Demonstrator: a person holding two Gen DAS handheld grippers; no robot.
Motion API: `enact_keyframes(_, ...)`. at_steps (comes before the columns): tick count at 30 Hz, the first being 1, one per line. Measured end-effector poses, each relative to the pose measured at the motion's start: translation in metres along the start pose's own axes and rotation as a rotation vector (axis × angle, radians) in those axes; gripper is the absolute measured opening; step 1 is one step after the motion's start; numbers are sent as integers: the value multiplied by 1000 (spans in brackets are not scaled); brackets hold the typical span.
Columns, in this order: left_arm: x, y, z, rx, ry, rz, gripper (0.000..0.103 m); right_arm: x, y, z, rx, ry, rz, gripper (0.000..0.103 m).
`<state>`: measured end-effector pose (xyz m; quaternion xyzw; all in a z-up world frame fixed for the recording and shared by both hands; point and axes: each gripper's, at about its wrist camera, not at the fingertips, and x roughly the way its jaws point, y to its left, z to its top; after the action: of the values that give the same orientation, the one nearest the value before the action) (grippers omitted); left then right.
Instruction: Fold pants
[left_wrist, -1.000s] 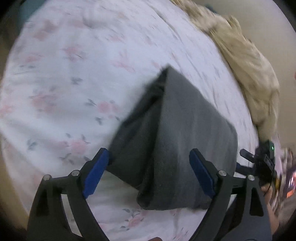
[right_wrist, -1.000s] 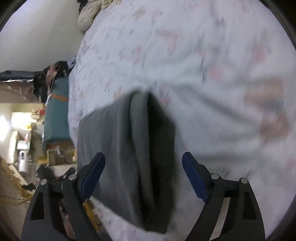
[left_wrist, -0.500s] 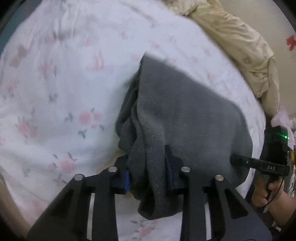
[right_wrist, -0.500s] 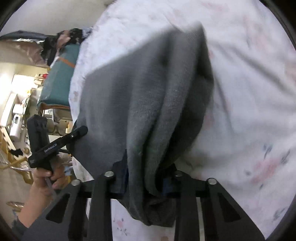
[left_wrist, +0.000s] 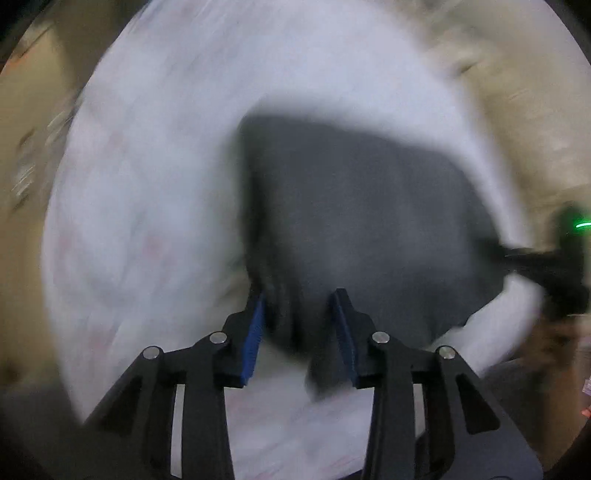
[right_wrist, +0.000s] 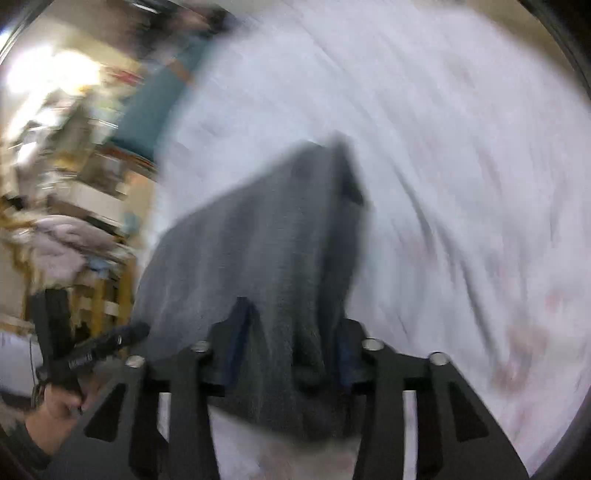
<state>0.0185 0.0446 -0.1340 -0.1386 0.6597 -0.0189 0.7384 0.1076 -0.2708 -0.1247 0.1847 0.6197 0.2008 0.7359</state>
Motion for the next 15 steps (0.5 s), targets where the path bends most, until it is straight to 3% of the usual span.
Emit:
enact_keyframes(1,11,10,-4,-12,42,57,36,18,-14,-9,41,92,-69,47)
enact_keyframes(2,15,19,-4,-29,61,63,37,33,-26,-17,76,185,-185,51)
enact_keyframes(3,11,24,-1,-49,55,47,37,32,-34,-21,109,184,-171,51)
enact_keyframes(4,1,28,2,-64,24,52,35,24,-35,-21,119,164,-143,51)
enact_keyframes(6,-27,29,3,-53,-106,49,36,-8,-23,-19,60,40,-128,53)
enact_keyframes(8,-47,21,1,-12,-193,-5,43,-29,-17,-27,46,-57,-137,56)
enact_keyframes(11,-40,-2,-3,67,-155,-143,47,-31,-19,-40,115,-83,-93,56)
enact_keyframes(14,-19,-25,-8,142,-95,-103,45,-12,-9,-44,98,-57,-174,56)
enact_keyframes(15,-11,-28,-9,161,-77,-91,38,-3,-3,-45,80,-43,-204,55)
